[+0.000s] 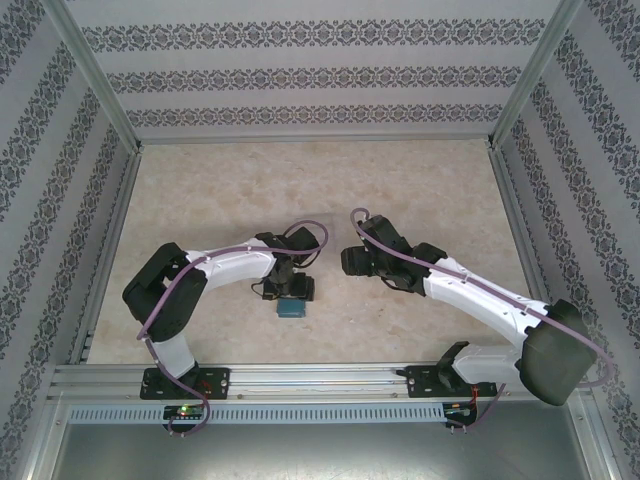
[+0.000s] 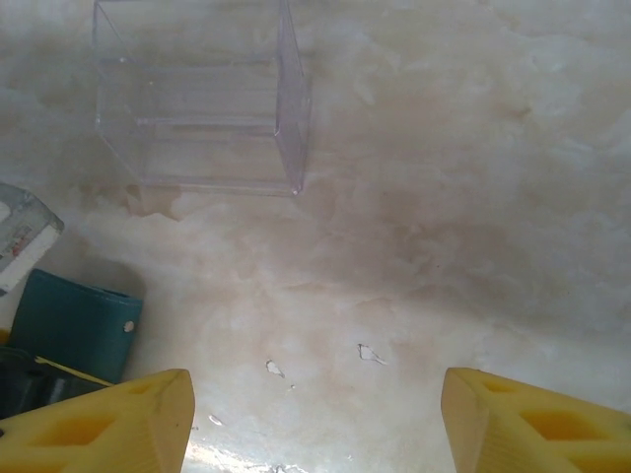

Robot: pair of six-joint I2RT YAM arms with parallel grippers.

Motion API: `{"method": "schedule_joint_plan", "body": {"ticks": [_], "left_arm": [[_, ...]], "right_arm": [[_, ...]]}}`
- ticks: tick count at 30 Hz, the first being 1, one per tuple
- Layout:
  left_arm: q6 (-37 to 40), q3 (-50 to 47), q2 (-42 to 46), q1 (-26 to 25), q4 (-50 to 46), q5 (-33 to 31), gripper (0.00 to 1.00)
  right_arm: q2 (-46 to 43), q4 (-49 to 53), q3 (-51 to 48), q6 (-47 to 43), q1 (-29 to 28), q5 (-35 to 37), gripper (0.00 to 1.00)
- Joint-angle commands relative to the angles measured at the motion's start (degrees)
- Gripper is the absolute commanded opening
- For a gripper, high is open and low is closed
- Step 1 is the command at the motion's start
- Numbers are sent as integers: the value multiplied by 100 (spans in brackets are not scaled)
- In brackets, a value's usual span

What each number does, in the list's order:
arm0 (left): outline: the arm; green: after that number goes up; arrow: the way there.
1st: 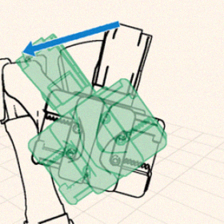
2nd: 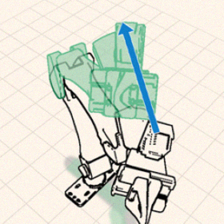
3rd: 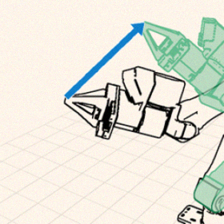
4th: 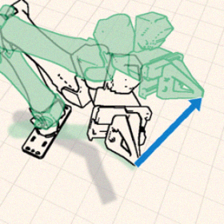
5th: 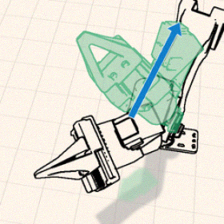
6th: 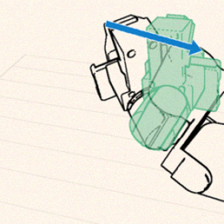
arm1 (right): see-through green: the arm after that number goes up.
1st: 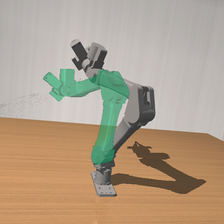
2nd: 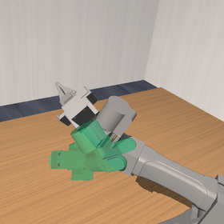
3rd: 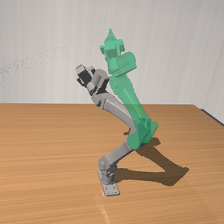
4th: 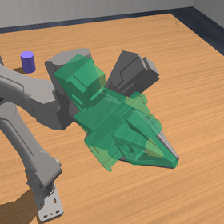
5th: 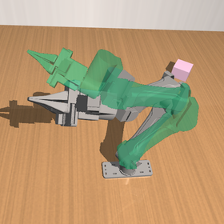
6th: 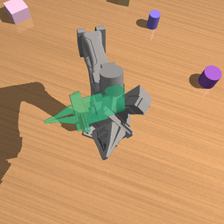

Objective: Take the credit cards out of the card holder

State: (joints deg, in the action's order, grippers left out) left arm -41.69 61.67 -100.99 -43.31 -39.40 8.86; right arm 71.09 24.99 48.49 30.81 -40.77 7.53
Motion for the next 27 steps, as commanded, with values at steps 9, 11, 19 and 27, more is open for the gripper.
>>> {"method": "schedule_joint_plan", "body": {"ticks": [9, 11, 19, 27], "left_arm": [[-120, 340, 388, -134, -588, -518, 75], [-146, 313, 448, -138, -647, -551, 70], [-135, 267, 379, -143, -666, -472, 74], [-134, 321, 505, -140, -819, -688, 86]], "right_arm": [[-131, -392, -339, 584, -5, -118, 66], [-105, -411, -358, 594, -5, -149, 66], [10, -434, -342, 576, 21, -265, 66], [-43, -399, -331, 567, 34, -263, 66]]}}
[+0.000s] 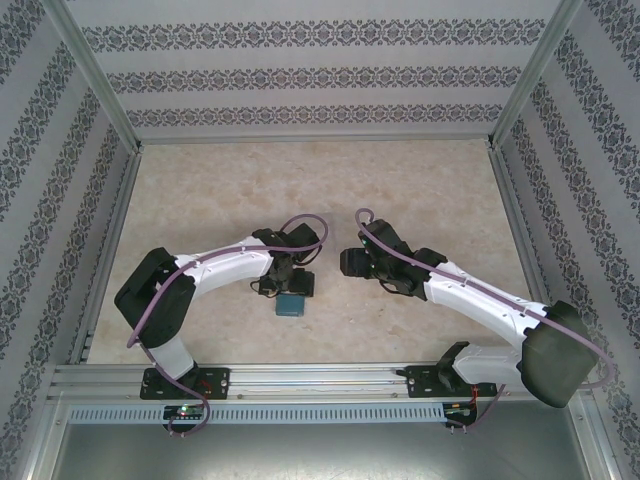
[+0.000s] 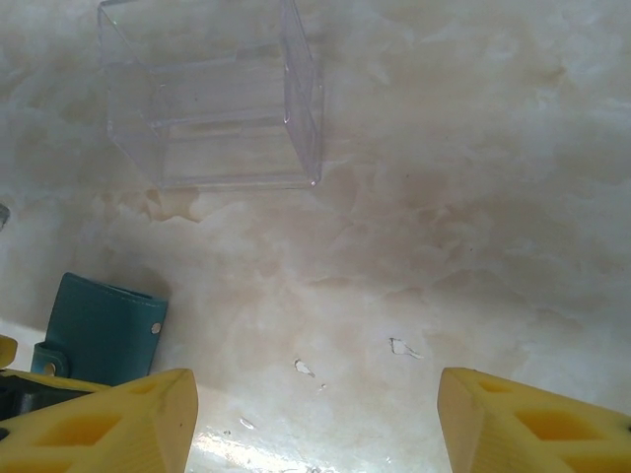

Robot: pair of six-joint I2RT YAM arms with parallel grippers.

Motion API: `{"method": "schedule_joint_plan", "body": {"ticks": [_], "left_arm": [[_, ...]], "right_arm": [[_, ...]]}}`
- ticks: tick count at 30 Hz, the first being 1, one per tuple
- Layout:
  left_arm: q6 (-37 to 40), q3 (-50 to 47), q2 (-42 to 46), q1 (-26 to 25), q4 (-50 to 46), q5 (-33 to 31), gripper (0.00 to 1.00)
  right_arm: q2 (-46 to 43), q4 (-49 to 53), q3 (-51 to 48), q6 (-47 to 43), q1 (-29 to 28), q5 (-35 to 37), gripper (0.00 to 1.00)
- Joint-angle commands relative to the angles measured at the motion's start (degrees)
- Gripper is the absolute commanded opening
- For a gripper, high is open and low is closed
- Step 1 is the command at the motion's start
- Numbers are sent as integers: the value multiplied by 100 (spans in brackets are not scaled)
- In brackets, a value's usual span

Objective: Take the credit cards out of the card holder

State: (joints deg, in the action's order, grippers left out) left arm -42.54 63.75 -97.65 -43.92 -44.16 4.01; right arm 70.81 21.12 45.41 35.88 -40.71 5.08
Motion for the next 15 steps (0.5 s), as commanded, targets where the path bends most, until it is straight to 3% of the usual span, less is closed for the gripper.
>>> {"method": "schedule_joint_plan", "body": {"ticks": [1, 10, 15], "left_arm": [[-58, 105, 184, -80, -356, -216, 85], [-75, 34, 186, -74, -332, -226, 54], [-59, 8, 75, -77, -254, -160, 46]], "right_arm": [[-14, -14, -31, 63, 28, -23, 66], [59, -29, -1, 53, 29, -59, 65], [131, -38, 21, 38, 35, -81, 66]]}}
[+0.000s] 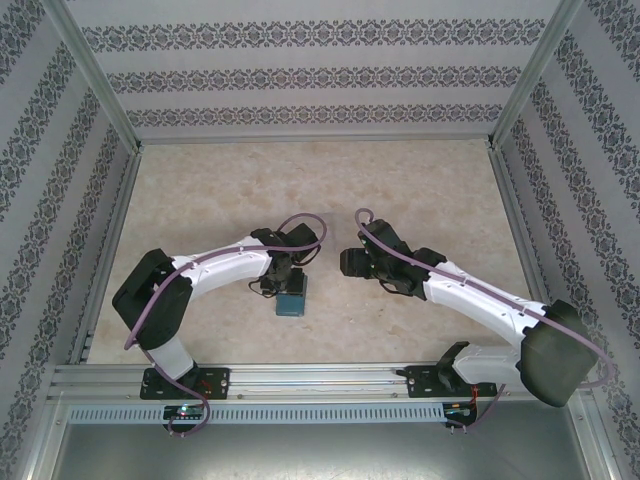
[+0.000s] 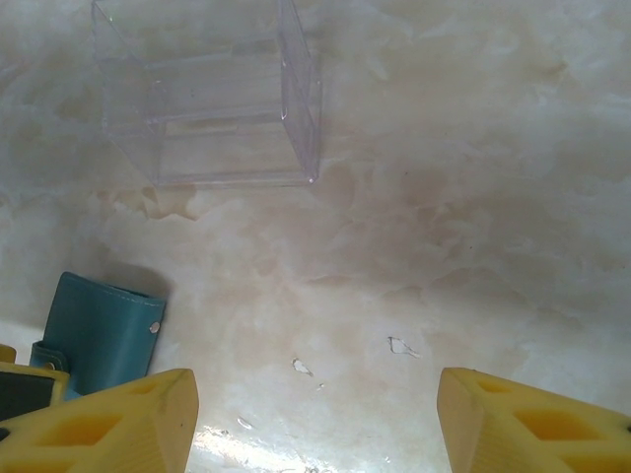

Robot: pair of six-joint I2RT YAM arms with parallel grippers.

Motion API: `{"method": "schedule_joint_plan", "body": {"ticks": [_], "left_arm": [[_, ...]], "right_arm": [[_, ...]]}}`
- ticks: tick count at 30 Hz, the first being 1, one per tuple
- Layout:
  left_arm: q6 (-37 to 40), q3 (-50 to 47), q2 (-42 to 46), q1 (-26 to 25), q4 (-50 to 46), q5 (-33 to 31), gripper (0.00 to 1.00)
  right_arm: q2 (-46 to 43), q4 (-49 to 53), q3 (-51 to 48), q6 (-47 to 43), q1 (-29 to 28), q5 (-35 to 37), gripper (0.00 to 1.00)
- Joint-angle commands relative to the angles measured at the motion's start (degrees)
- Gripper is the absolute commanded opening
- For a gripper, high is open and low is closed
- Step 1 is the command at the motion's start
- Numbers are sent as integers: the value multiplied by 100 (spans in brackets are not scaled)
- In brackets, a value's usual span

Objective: Take the credit cards out of the card holder

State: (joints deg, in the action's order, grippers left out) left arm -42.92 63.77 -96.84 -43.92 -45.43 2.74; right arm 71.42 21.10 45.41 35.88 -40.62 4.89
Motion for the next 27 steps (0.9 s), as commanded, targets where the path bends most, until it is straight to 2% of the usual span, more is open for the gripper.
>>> {"method": "schedule_joint_plan", "body": {"ticks": [1, 5, 12, 20, 27], "left_arm": [[-18, -11, -30, -76, -108, -33, 45], [13, -31, -145, -77, -65, 8, 37], [38, -93, -351, -74, 65, 115, 35], [77, -113, -330, -73, 127, 148, 20], [168, -161, -28, -73, 376, 335, 13]], "right_arm": [[81, -36, 21, 45, 24, -74, 65], [143, -45, 21, 40, 30, -110, 65], [183, -63, 3, 62, 29, -152, 65], [213, -89, -11, 151, 32, -227, 64], [443, -370, -49, 619, 27, -817, 63]]}}
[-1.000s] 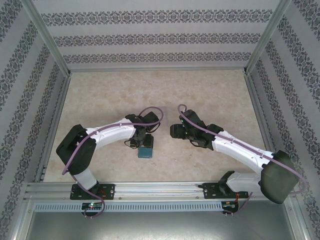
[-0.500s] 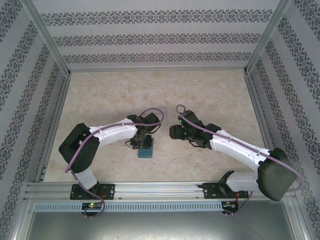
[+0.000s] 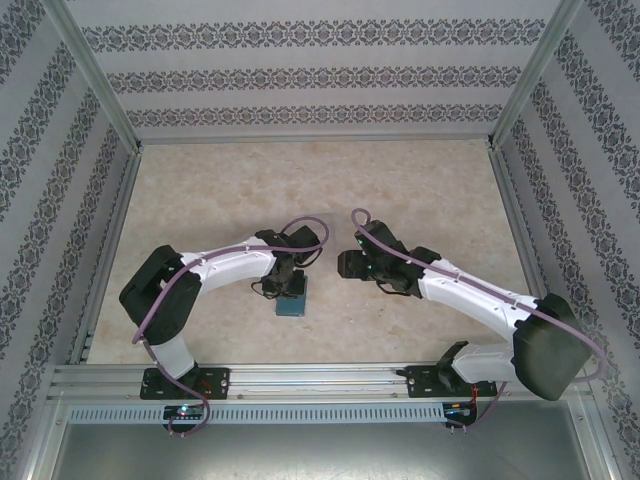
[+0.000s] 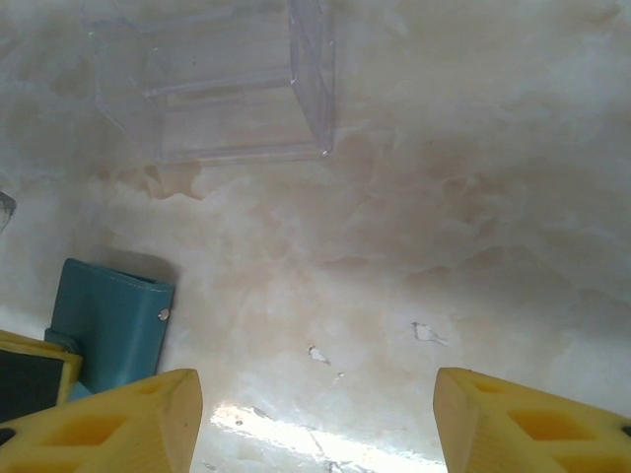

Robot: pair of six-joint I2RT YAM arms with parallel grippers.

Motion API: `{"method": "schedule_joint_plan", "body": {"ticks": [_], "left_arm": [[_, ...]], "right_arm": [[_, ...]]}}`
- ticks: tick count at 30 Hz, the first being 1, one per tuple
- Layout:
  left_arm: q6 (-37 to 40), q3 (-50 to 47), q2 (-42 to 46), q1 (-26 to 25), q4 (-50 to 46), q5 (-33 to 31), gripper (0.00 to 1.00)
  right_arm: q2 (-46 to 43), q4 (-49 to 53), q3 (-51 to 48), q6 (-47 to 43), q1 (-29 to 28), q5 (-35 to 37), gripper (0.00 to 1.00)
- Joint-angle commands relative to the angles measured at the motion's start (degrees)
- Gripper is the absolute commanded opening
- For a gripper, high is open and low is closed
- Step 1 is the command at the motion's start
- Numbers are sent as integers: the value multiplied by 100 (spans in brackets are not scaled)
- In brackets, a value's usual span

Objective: Take the credit cards out of the card holder

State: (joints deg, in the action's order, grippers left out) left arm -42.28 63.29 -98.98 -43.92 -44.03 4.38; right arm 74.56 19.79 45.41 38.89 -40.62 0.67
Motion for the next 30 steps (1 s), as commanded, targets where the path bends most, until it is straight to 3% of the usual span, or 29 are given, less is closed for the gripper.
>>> {"method": "schedule_joint_plan", "body": {"ticks": [1, 9, 19, 30], "left_arm": [[106, -134, 239, -73, 294, 208, 13], [120, -383, 707, -64, 929, 650, 8], [116, -699, 906, -47, 1598, 1112, 4], [79, -864, 1077, -7, 1788, 1153, 1]], "right_arm": [[181, -309, -58, 402, 29, -528, 63], [851, -1401, -170, 920, 17, -2011, 62], [1517, -1917, -195, 1106, 19, -2526, 60], [1929, -2233, -304, 1252, 21, -2534, 38]]}}
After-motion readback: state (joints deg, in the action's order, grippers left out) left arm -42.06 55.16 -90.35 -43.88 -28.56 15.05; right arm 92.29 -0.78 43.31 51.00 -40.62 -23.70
